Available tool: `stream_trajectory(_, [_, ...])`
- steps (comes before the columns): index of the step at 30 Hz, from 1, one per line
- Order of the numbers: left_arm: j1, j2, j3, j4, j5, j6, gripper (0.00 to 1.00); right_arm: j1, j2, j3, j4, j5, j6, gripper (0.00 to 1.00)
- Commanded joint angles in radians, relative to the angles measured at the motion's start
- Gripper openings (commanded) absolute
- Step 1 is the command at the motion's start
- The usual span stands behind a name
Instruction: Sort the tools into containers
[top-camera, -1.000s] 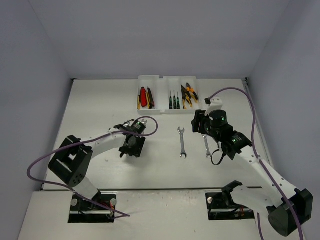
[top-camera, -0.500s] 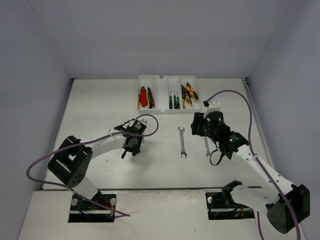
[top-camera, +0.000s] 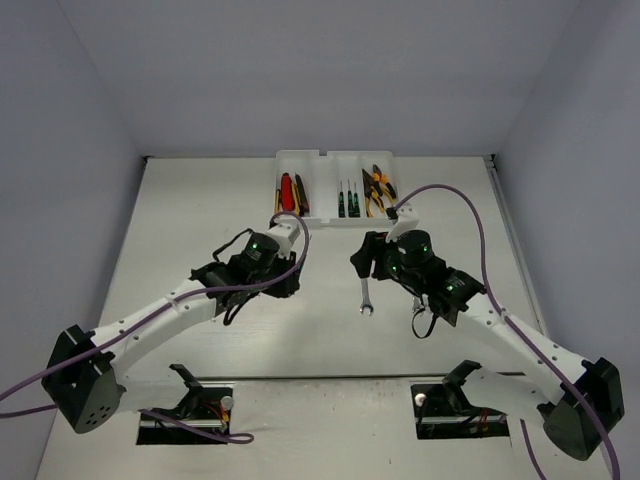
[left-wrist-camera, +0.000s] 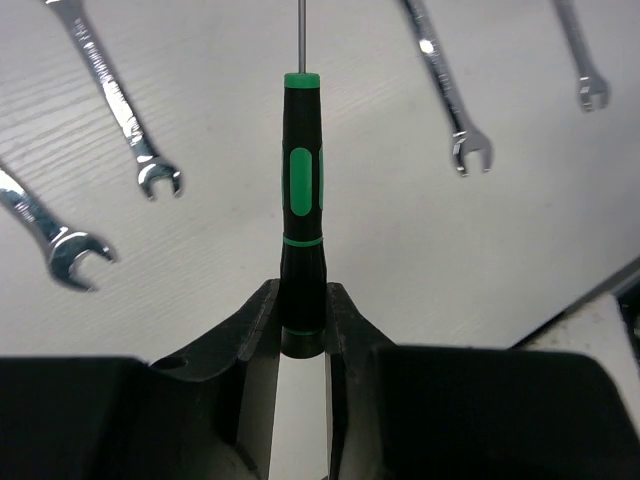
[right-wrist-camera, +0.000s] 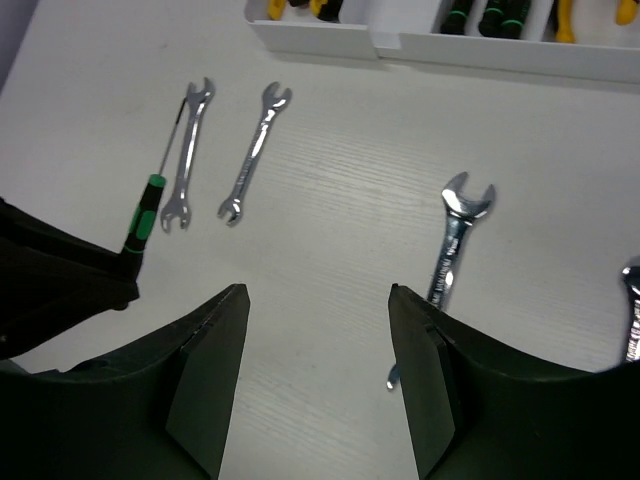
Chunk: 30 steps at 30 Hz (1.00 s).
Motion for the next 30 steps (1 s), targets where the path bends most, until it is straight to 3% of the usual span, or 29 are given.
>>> stream_trajectory(1, [-0.011, -0.034, 0.038, 0.199, 0.144, -0.047, 0.00, 0.049, 0.015, 0.031, 0.181, -0.028, 0.069, 0.55])
stream_trajectory(9, [-0.048, -0.059, 0.015, 0.410, 0.199, -0.102, 0.00, 0.084, 0.065, 0.033, 0.306, -0.053, 0.119, 0.55])
stream_trajectory(25, [-0.074, -0.035, 0.031, 0.444, 0.183, -0.100, 0.00, 0.152, 0.175, 0.046, 0.405, -0.047, 0.147, 0.51])
stream_trajectory(27, [-0.074, -0.036, 0.032, 0.451, 0.179, -0.101, 0.00, 0.153, 0.184, 0.045, 0.411, -0.046, 0.151, 0.46])
stream_trajectory(29, [-0.074, -0.033, 0.034, 0.451, 0.174, -0.098, 0.01, 0.155, 0.193, 0.044, 0.414, -0.041, 0.152, 0.35])
stream_trajectory(30, [-0.074, -0.031, 0.035, 0.451, 0.168, -0.094, 0.07, 0.155, 0.197, 0.045, 0.415, -0.039, 0.151, 0.24])
